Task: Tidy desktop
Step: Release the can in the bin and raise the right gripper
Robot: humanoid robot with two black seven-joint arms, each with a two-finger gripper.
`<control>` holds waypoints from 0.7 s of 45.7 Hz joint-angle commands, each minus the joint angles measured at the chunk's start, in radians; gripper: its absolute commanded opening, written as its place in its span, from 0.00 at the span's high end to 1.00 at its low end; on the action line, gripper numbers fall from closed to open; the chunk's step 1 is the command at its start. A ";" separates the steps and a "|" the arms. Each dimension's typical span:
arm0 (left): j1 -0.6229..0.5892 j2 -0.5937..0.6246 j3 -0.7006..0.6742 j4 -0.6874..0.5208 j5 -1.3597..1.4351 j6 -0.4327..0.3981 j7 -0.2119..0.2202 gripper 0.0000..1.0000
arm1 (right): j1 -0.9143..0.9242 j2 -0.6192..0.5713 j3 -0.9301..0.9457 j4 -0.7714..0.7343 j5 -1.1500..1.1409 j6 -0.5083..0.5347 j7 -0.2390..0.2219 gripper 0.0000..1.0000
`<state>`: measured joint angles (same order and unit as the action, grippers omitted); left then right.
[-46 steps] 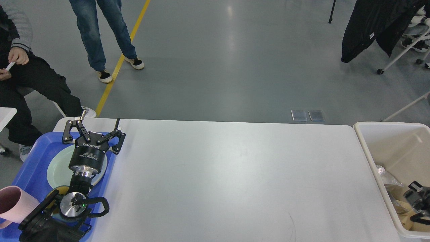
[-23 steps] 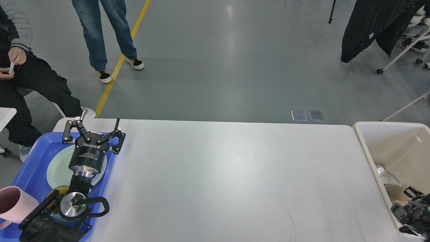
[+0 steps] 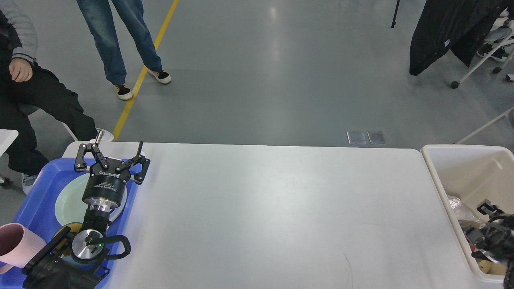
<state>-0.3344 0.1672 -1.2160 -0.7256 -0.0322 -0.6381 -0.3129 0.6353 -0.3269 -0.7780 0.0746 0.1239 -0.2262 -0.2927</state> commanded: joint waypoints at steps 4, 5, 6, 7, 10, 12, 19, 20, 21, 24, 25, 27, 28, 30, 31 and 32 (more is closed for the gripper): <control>0.000 0.000 0.000 0.000 0.000 0.000 0.000 0.04 | 0.096 -0.047 0.184 0.013 0.002 0.111 0.058 0.00; 0.000 0.000 0.000 0.000 0.000 0.000 0.000 0.04 | 0.113 -0.060 0.230 0.013 0.003 0.134 0.073 0.00; 0.000 0.000 0.000 0.000 0.000 0.000 0.000 0.04 | 0.128 -0.075 0.280 0.013 0.005 0.163 0.090 0.00; 0.000 0.000 0.000 0.000 0.000 0.000 0.000 0.04 | 0.144 -0.087 0.330 0.013 0.006 0.197 0.107 0.00; 0.000 0.000 0.001 0.000 0.000 0.000 0.000 0.04 | 0.185 -0.129 0.491 0.010 0.006 0.293 0.139 0.00; 0.000 0.000 0.000 0.000 0.000 0.000 0.000 0.04 | 0.210 -0.158 0.604 0.011 0.005 0.336 0.141 0.00; 0.000 0.000 0.000 0.000 0.000 0.000 0.000 0.04 | 0.293 -0.190 0.908 0.100 0.005 0.352 0.133 0.00; 0.000 0.000 0.000 0.000 0.000 0.000 0.000 0.04 | 0.294 -0.190 0.945 0.132 0.003 0.352 0.135 0.00; 0.000 0.000 0.001 0.000 0.000 0.000 0.000 0.04 | 0.293 -0.190 0.982 0.175 0.005 0.352 0.138 0.00; 0.002 0.000 0.000 0.000 0.000 0.000 0.000 0.04 | 0.288 -0.202 1.103 0.313 0.005 0.352 0.141 0.00; 0.002 0.000 0.001 0.000 0.000 0.000 0.000 0.04 | 0.285 -0.211 1.144 0.353 0.003 0.352 0.142 0.00; 0.002 0.000 0.001 0.000 0.000 0.000 0.000 0.04 | 0.273 -0.245 1.233 0.427 0.003 0.352 0.142 0.00; 0.002 0.000 0.001 0.000 0.000 0.000 0.000 0.04 | 0.265 -0.262 1.282 0.456 0.005 0.352 0.144 0.00; 0.002 0.000 0.001 0.000 0.000 0.000 0.000 0.04 | 0.245 -0.277 1.389 0.505 0.003 0.352 0.144 0.00; 0.002 0.000 0.001 0.000 0.000 0.000 0.000 0.04 | 0.230 -0.278 1.436 0.523 0.003 0.360 0.144 0.00; 0.002 0.000 0.001 0.000 0.000 0.000 0.000 0.04 | 0.206 -0.274 1.477 0.542 -0.004 0.370 0.145 0.00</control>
<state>-0.3329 0.1672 -1.2161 -0.7256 -0.0323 -0.6381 -0.3129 0.9047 -0.5726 0.4627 0.4900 0.1279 0.1260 -0.1501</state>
